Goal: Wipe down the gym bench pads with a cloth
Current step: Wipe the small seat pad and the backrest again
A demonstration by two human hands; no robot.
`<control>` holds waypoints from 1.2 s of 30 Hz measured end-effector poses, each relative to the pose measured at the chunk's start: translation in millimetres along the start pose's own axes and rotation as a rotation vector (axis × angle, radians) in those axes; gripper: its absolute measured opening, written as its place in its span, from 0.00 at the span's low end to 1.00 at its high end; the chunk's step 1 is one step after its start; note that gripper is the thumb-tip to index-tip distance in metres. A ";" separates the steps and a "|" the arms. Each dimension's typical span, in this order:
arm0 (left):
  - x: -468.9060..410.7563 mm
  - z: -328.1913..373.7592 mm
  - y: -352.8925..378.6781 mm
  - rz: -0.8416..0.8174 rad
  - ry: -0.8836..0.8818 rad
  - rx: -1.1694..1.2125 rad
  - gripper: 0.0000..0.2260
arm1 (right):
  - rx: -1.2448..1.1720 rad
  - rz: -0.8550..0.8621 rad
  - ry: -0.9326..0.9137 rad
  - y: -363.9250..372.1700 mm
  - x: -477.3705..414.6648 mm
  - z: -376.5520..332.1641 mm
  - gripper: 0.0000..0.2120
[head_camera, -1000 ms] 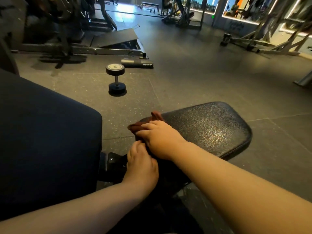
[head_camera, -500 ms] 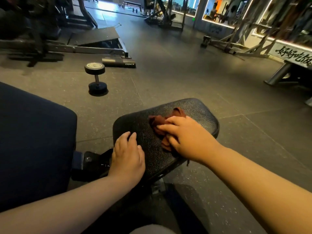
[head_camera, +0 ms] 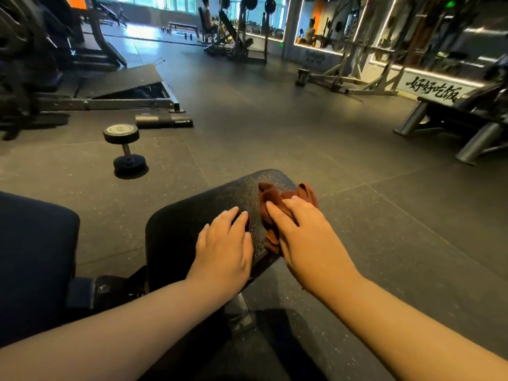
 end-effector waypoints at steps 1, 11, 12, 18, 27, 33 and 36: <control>-6.0 5.4 1.4 0.002 0.018 0.006 0.23 | -0.007 -0.008 0.029 2.9 6.6 3.9 0.26; -76.5 51.5 8.5 -0.028 0.121 0.132 0.21 | -1.056 0.007 0.506 11.9 -45.3 66.0 0.20; -78.8 51.8 10.7 -0.022 0.104 0.134 0.22 | -1.103 0.048 0.542 16.1 -33.3 65.7 0.19; -80.5 59.0 27.0 0.019 0.076 0.055 0.25 | -1.165 0.006 0.460 32.7 -6.8 80.0 0.12; -97.1 73.3 26.5 0.028 -0.045 0.114 0.24 | -1.320 -0.122 0.321 47.9 -14.4 110.0 0.10; -96.1 77.1 36.2 0.010 -0.084 0.062 0.27 | -1.200 -0.154 0.242 49.1 -49.0 113.7 0.12; -95.8 75.8 35.4 0.020 -0.080 0.079 0.27 | -1.362 -0.211 0.295 59.5 -45.9 117.9 0.12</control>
Point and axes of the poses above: each hand's wrist, its own x-axis away from the middle knuckle, its own y-axis out of the palm, z = x × y, the point moved 4 cm from there along -x, towards the middle knuckle, and after that the axes turned 7 degrees about x, right-handed, at the moved point
